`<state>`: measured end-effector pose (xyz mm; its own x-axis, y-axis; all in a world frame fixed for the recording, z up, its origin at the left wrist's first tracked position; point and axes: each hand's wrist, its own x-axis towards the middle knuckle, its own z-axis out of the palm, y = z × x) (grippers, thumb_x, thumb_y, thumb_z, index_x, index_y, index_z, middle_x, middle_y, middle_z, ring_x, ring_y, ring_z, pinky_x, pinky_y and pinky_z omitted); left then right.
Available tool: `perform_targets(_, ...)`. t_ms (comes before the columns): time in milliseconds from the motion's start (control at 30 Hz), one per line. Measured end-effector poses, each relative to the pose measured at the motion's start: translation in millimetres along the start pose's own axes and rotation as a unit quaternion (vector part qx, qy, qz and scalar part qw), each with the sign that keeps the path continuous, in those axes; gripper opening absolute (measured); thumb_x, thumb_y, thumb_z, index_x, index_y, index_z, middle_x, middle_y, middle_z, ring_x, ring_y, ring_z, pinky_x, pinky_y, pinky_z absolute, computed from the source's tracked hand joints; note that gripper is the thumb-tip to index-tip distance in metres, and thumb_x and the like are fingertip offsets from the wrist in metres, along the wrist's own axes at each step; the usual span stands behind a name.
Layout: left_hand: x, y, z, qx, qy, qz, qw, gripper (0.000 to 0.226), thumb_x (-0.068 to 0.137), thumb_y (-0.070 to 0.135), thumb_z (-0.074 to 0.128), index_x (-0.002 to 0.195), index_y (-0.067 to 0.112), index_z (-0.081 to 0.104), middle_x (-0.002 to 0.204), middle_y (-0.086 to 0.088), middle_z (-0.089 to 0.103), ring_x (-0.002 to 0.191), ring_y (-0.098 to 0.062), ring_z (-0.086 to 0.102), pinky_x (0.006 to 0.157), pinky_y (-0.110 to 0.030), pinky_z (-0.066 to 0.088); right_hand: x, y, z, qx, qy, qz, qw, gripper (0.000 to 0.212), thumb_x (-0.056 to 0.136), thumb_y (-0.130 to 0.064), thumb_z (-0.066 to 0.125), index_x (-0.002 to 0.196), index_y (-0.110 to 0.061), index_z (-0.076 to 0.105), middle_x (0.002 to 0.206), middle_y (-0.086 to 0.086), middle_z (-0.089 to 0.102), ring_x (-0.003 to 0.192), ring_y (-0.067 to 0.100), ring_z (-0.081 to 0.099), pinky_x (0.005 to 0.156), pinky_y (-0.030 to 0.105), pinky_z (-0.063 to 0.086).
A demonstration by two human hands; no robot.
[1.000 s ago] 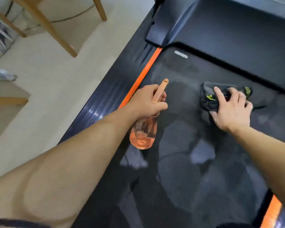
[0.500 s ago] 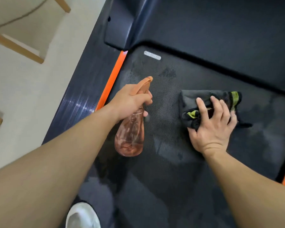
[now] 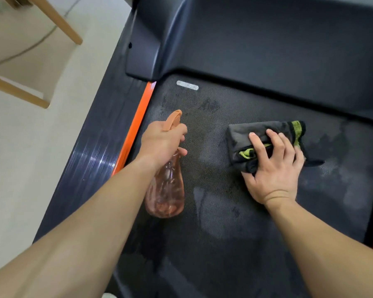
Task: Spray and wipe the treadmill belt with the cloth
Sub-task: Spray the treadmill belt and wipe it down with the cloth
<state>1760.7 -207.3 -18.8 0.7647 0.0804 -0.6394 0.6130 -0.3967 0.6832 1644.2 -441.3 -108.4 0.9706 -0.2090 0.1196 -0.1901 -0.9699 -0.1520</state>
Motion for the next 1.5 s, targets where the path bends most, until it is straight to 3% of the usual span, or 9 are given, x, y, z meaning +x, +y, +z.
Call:
perform_targets(600,-47.6,-28.1,-45.3,0.087,-0.024,-0.059,0.994,0.021,0.088,0.027,0.066,0.086,0.006,0.068,0.067,-0.009,0.063,0.052,-0.032,0.069,0.059,-0.035,0.046,-1.0,-5.8,-3.4,-0.021,-0.030,0.001,0.999,0.075,0.080,-0.059,0.043,0.147,-0.027,0.044,0.154,0.012,0.034,0.142,0.036,0.030,0.114,0.060,0.021)
perform_targets(700,-54.8,-29.6,-64.6,0.061,-0.079,-0.056,0.993,0.031,0.088,0.021,0.067,0.114,0.005,0.075,0.079,-0.012,0.065,0.061,-0.032,0.064,0.055,-0.030,0.048,1.5,-22.6,-9.7,0.004,-0.053,-0.061,0.997,0.076,0.081,-0.059,0.040,0.150,-0.028,0.042,0.157,0.010,0.037,0.145,0.035,0.030,0.114,0.060,0.023)
perform_targets(767,-55.0,-29.6,-82.6,0.093,-0.091,-0.008,0.991,0.023,0.089,0.020,0.068,0.111,0.020,0.073,0.083,-0.010,0.067,0.059,-0.032,0.064,0.054,-0.034,0.055,8.5,-54.0,-6.6,0.024,-0.084,-0.134,0.987,0.080,0.078,-0.061,0.040,0.152,-0.032,0.039,0.161,0.006,0.035,0.148,0.032,0.029,0.115,0.059,0.025)
perform_targets(900,-64.8,-24.0,-99.2,0.146,-0.102,0.067,0.982,0.042,0.073,0.034,0.065,0.111,0.020,0.075,0.088,-0.014,0.072,0.056,-0.028,0.071,0.080,-0.055,0.062,58.0,-104.0,4.5,0.008,-0.161,-0.257,0.953,0.088,0.075,-0.071,0.044,0.157,-0.042,0.025,0.169,-0.002,0.016,0.155,0.026,0.013,0.118,0.059,0.020)
perform_targets(967,-62.2,-26.4,-109.6,0.124,-0.112,0.075,0.983,0.050,0.075,0.033,0.067,0.124,0.031,0.076,0.089,-0.015,0.072,0.064,-0.033,0.071,0.079,-0.054,0.062,99.6,-121.5,10.7,0.007,-0.175,-0.233,0.956,0.090,0.079,-0.072,0.052,0.157,-0.042,0.020,0.170,-0.003,0.012,0.156,0.023,0.008,0.121,0.056,0.018)
perform_targets(1133,-48.6,-39.9,-124.5,0.093,-0.078,0.083,0.989,0.039,0.075,0.033,0.070,0.099,0.003,0.074,0.091,-0.015,0.074,0.065,-0.034,0.073,0.085,-0.064,0.060,116.9,-159.6,25.1,0.014,-0.105,-0.126,0.986,0.078,0.089,-0.064,0.049,0.156,-0.031,0.029,0.168,0.002,0.019,0.155,0.030,0.012,0.122,0.057,0.017)
perform_targets(1333,-52.5,-54.5,-118.8,0.044,-0.047,0.030,0.997,0.048,0.068,0.031,0.066,0.109,0.006,0.076,0.085,-0.013,0.072,0.063,-0.038,0.073,0.073,-0.054,0.060,33.9,-127.5,13.3,0.008,-0.158,-0.439,0.884,0.080,0.081,-0.060,0.043,0.155,-0.031,0.035,0.166,0.002,0.027,0.151,0.029,0.028,0.118,0.052,0.027)
perform_targets(1400,-50.6,-61.2,-117.5,0.030,-0.054,0.017,0.998,0.046,0.068,0.028,0.066,0.109,0.009,0.077,0.081,-0.004,0.072,0.068,-0.040,0.071,0.077,-0.062,0.061,72.3,-133.1,18.0,-0.013,-0.153,-0.401,0.903,0.075,0.085,-0.056,0.047,0.156,-0.035,0.032,0.166,-0.001,0.027,0.152,0.026,0.028,0.118,0.049,0.028)
perform_targets(1500,-48.9,-69.2,-120.3,0.029,-0.062,0.000,0.998,0.052,0.068,0.029,0.067,0.114,0.007,0.077,0.084,-0.005,0.074,0.060,-0.030,0.067,0.072,-0.048,0.059,126.4,-157.0,22.0,-0.004,-0.165,-0.213,0.963,0.074,0.093,-0.055,0.056,0.158,-0.036,0.024,0.169,-0.003,0.017,0.155,0.024,0.014,0.121,0.050,0.018)
